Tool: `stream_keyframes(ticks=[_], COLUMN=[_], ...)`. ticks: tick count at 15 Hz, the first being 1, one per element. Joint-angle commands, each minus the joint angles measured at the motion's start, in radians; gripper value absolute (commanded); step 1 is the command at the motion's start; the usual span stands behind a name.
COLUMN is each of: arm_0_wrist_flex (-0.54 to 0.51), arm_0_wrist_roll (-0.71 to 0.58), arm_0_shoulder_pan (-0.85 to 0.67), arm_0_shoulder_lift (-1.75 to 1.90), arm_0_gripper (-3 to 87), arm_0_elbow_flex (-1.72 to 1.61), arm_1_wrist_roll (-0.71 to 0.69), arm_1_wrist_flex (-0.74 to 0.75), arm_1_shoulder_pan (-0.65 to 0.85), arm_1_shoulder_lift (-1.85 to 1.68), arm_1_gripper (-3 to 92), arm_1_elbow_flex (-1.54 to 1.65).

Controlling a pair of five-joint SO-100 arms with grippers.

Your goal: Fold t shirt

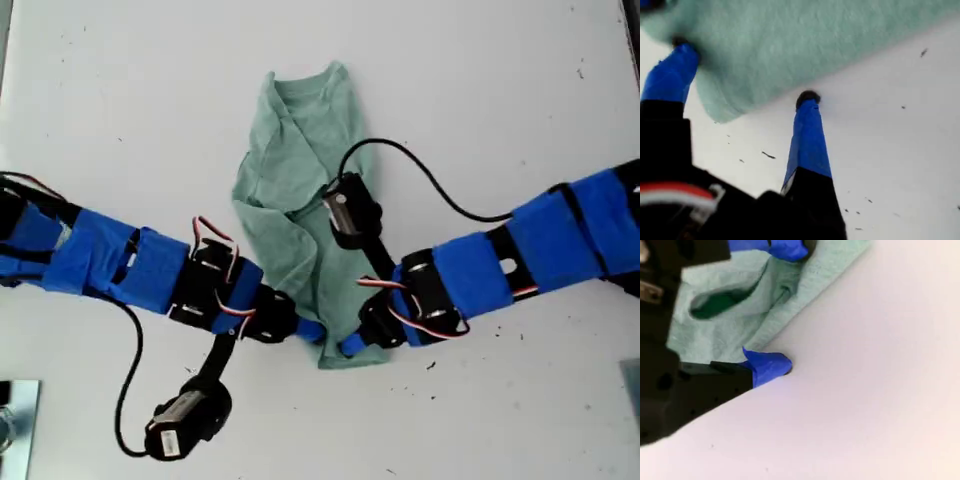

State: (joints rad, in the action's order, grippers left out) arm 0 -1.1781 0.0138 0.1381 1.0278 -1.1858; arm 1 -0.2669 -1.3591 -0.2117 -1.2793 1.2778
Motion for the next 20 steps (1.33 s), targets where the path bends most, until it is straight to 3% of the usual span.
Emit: stream_keyframes(ticks=[1, 2, 3, 4, 9, 12, 18, 20], arm_0_wrist_flex=[-0.089, -0.074, -0.049, -0.048, -0.067, -0.005, 0.043, -0.012], arm_0_wrist_roll=[-0.038, -0.078, -0.118, -0.114, -0.13, -0.144, -0.385, -0.422], arm_0_shoulder_pan=[-0.057, -0.057, -0.057, -0.051, 0.091, 0.186, -0.031, -0.141], arm_0_shoulder_lift=[-0.192, -0.204, -0.212, -0.21, -0.051, 0.124, 0.169, 0.273], arm_0_gripper=[29.7, 23.1, 6.4, -0.2, -0.2, -0.2, -0.2, -0.2], arm_0_elbow_flex=[0.238, 0.252, 0.252, 0.252, 0.25, 0.249, 0.229, 0.179], arm_1_wrist_roll=[0.034, 0.044, 0.043, 0.023, -0.1, -0.153, -0.456, -0.586], arm_1_wrist_flex=[0.028, 0.037, 0.041, 0.052, -0.048, -0.081, 0.035, 0.098], arm_1_shoulder_pan=[-0.005, -0.011, -0.015, -0.017, -0.046, -0.063, 0.233, 0.357], arm_1_shoulder_lift=[0.103, 0.138, 0.156, 0.155, 0.005, -0.12, -0.21, -0.218], arm_1_gripper=[23.8, 8.8, 0.9, -0.8, -0.8, -0.8, -0.8, -0.9], arm_1_elbow_flex=[-0.064, -0.084, -0.104, -0.11, -0.201, -0.282, -0.221, -0.224])
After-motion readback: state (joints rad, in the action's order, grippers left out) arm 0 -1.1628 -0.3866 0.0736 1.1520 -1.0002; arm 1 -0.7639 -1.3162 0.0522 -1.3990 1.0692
